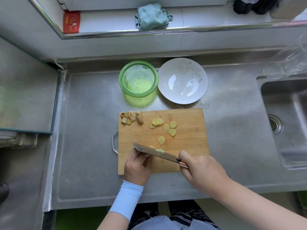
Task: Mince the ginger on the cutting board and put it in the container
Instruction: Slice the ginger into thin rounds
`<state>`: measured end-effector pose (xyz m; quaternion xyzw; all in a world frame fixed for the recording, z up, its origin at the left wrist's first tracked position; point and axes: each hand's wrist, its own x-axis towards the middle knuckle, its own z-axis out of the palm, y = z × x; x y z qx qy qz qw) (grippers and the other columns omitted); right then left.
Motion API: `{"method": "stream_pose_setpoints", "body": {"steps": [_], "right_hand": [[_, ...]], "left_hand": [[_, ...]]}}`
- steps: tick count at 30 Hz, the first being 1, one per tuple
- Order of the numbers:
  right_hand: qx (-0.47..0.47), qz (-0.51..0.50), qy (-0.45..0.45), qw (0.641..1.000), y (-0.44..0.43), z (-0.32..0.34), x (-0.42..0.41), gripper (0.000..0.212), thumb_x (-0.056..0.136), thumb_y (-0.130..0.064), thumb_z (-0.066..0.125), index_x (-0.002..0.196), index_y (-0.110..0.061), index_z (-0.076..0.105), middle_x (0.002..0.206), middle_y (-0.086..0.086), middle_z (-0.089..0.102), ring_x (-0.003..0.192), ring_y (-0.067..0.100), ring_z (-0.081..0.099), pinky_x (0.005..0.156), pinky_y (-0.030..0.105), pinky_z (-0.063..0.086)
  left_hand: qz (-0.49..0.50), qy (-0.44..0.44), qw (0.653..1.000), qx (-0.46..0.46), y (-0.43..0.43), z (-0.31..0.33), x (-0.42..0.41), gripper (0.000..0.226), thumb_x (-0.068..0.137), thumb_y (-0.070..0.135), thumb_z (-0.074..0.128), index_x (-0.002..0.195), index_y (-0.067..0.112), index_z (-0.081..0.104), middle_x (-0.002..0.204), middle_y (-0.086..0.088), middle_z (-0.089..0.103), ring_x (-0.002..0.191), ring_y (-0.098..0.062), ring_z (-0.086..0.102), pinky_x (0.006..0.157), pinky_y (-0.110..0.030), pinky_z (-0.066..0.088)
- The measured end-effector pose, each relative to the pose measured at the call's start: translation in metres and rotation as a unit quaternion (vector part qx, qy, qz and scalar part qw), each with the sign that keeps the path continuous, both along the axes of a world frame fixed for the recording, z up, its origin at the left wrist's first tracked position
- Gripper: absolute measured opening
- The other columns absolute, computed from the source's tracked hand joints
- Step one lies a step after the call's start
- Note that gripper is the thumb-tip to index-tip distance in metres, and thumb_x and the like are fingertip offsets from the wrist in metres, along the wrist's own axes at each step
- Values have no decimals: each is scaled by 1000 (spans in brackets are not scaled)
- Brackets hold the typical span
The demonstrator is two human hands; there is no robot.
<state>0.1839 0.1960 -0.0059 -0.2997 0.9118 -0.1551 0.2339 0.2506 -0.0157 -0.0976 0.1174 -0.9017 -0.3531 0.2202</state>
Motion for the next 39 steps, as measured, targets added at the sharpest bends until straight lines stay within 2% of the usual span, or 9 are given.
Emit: {"method": "stream_pose_setpoints", "body": {"steps": [5,8,12,16,23,27,32,37,39], "right_hand": [[24,-9,-25,999,-4,5,-1,9,98,-37,41,103,-30,39,67,-5,54,58,30,51,51,39,44],[36,-7,-33,999,-5,6,-2,8,99,-36,42,103,-29,41,66,-7,48,58,28,46,52,39,43],[54,-4,-43,998,-5,6,-4,9,99,-38,40,102,-29,38,69,0,59,60,31,51,53,40,46],[68,-4,-56,996,-8,8,-7,9,100,-37,38,99,-28,35,69,-1,56,62,31,52,54,40,45],[79,3,-69,995,-16,10,-10,12,101,-34,37,93,-26,32,67,3,54,60,31,50,49,39,33],[71,-1,-73,995,-17,9,-11,12,100,-33,39,92,-25,33,65,4,51,59,32,49,49,40,37],[74,-1,-71,995,-23,7,-13,13,100,-33,39,93,-23,33,64,2,45,56,31,42,49,38,34],[69,0,-69,995,-24,5,-12,15,100,-33,40,91,-24,32,66,4,52,55,29,44,48,39,36],[72,3,-66,995,-27,4,-12,15,100,-32,40,91,-24,31,66,4,52,54,28,42,47,38,32]], "left_hand": [[-7,9,1000,3,-1,-3,0,12,83,7,67,73,7,74,83,-5,68,79,-17,60,81,-5,40],[-8,6,1000,3,-2,-4,0,8,76,-1,75,73,6,74,84,-4,68,80,-17,62,81,-8,42],[-12,6,1000,-1,-2,-2,-1,8,73,-4,75,73,4,73,83,-6,69,81,-16,61,83,-7,41],[-16,4,1000,2,-2,-2,-1,8,74,-3,75,73,4,73,84,-5,69,81,-16,62,81,-10,44],[-18,-3,1000,13,-2,0,-1,8,75,-2,74,74,6,73,85,-2,69,81,-15,63,79,-13,46],[-21,-5,1000,15,-3,0,-1,14,71,-7,77,75,6,73,85,-2,69,82,-15,64,79,-13,46],[-19,-3,1000,14,-2,0,-3,15,70,-9,76,72,6,71,84,-2,68,81,-17,64,78,-16,48],[-14,-7,1000,16,-2,0,-2,18,69,-10,75,72,7,71,84,-2,68,81,-17,64,78,-16,47],[-10,-3,1000,15,-2,1,-2,16,69,-8,75,71,7,71,83,-2,67,79,-18,63,78,-13,45]]}}
